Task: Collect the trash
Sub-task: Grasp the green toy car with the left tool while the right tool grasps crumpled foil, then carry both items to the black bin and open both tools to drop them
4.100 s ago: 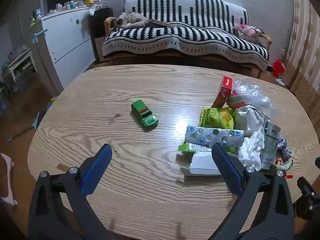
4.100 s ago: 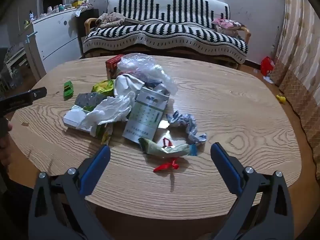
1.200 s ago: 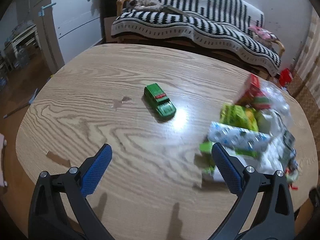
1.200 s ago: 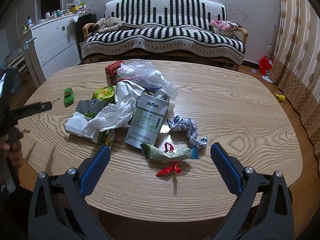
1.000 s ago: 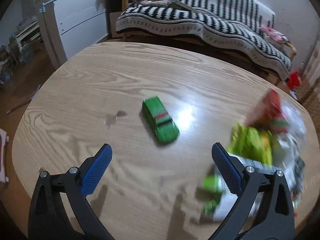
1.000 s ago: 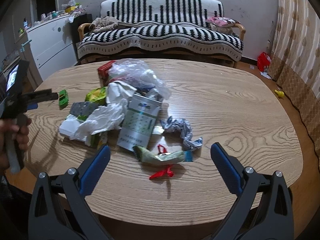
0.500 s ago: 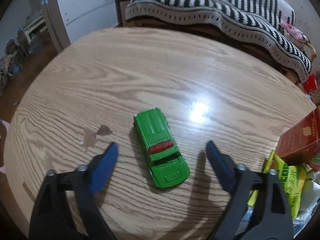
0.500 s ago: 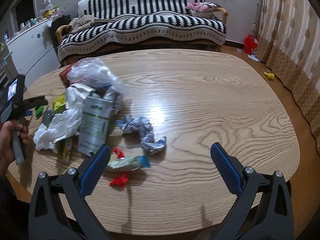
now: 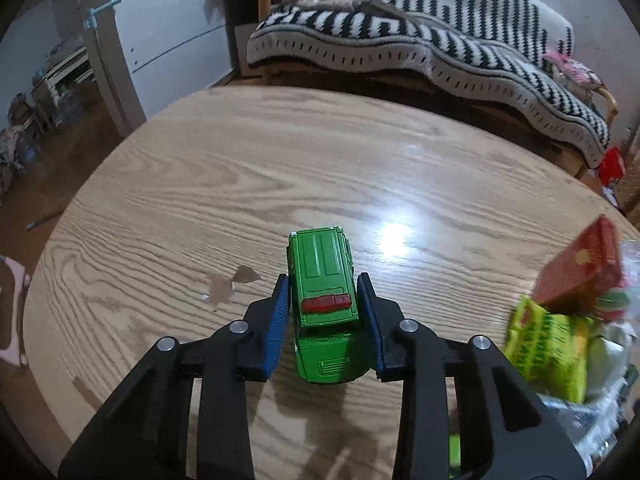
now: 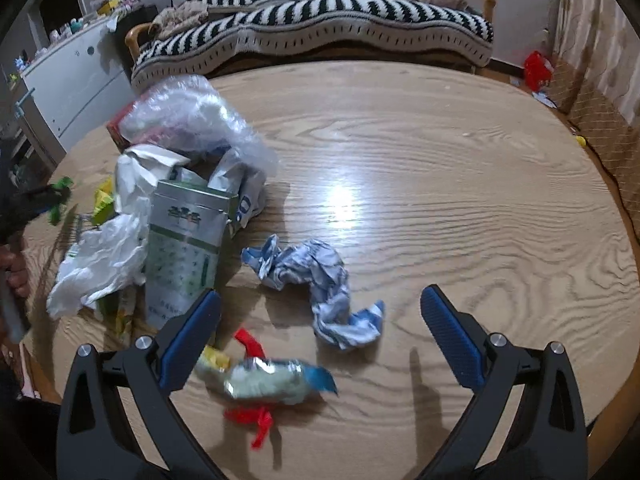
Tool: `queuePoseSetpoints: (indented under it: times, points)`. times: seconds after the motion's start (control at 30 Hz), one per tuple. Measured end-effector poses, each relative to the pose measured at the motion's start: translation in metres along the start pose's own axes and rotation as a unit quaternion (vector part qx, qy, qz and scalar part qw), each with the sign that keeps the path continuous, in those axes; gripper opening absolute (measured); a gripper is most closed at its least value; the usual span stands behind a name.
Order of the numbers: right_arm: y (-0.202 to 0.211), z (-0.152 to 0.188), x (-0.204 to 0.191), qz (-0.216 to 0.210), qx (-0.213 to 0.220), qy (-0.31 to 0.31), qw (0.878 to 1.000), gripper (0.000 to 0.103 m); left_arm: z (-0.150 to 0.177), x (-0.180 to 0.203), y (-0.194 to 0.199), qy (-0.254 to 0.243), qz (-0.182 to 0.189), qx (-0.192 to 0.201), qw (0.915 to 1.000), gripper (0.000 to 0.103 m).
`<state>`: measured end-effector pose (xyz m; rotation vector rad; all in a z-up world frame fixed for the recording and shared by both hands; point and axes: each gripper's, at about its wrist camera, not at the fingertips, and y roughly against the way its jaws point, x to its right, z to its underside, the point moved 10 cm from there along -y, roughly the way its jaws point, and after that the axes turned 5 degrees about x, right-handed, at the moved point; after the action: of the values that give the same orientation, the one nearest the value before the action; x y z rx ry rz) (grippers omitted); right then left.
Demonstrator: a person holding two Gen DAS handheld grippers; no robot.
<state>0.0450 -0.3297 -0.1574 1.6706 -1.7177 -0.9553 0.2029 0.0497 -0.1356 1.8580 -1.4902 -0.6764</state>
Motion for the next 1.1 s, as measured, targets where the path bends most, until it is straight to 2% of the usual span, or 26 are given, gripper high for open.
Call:
queuePoseSetpoints:
  times: [0.13, 0.23, 0.27, 0.3, 0.5, 0.7, 0.8, 0.9, 1.03, 1.1]
  points:
    - [-0.019, -0.002, -0.001, 0.003, -0.017, -0.007, 1.000, 0.085, 0.001, 0.005, 0.030, -0.015, 0.016, 0.030, 0.9993, 0.034]
    - [-0.030, -0.002, 0.003, 0.005, -0.019, -0.011, 1.000, 0.071, 0.003, 0.018, 0.048, -0.014, 0.047, 0.031, 0.9983, 0.034]
    - [-0.030, -0.003, 0.004, 0.009, -0.017, -0.007, 1.000, 0.060, 0.004, 0.023, 0.055, -0.013, 0.055, 0.033, 0.9978, 0.034]
    - [-0.030, -0.004, 0.004, 0.016, -0.013, 0.001, 1.000, 0.042, 0.004, 0.030, 0.060, -0.014, 0.064, 0.035, 0.9972, 0.034]
    - [-0.011, -0.009, 0.019, 0.024, 0.015, -0.004, 1.000, 0.038, 0.017, 0.079, 0.085, -0.038, 0.107, 0.045, 0.9925, 0.034]
    - [0.057, -0.020, 0.090, 0.050, 0.081, -0.059, 0.994, 0.038, 0.045, 0.154, 0.110, -0.103, 0.163, 0.044, 0.9803, 0.034]
    - [0.090, -0.010, 0.148, 0.084, 0.102, -0.099, 0.986, 0.038, 0.065, 0.203, 0.128, -0.139, 0.201, 0.042, 0.9687, 0.034]
    - [0.120, 0.015, 0.212, 0.121, 0.111, -0.143, 0.976, 0.038, 0.091, 0.254, 0.152, -0.177, 0.243, 0.046, 0.9527, 0.034]
    - [0.161, 0.059, 0.293, 0.166, 0.114, -0.207, 0.957, 0.038, 0.130, 0.336, 0.195, -0.229, 0.311, 0.050, 0.9211, 0.034]
    - [0.181, 0.092, 0.340, 0.196, 0.111, -0.243, 0.944, 0.039, 0.150, 0.368, 0.211, -0.246, 0.337, 0.048, 0.9076, 0.034]
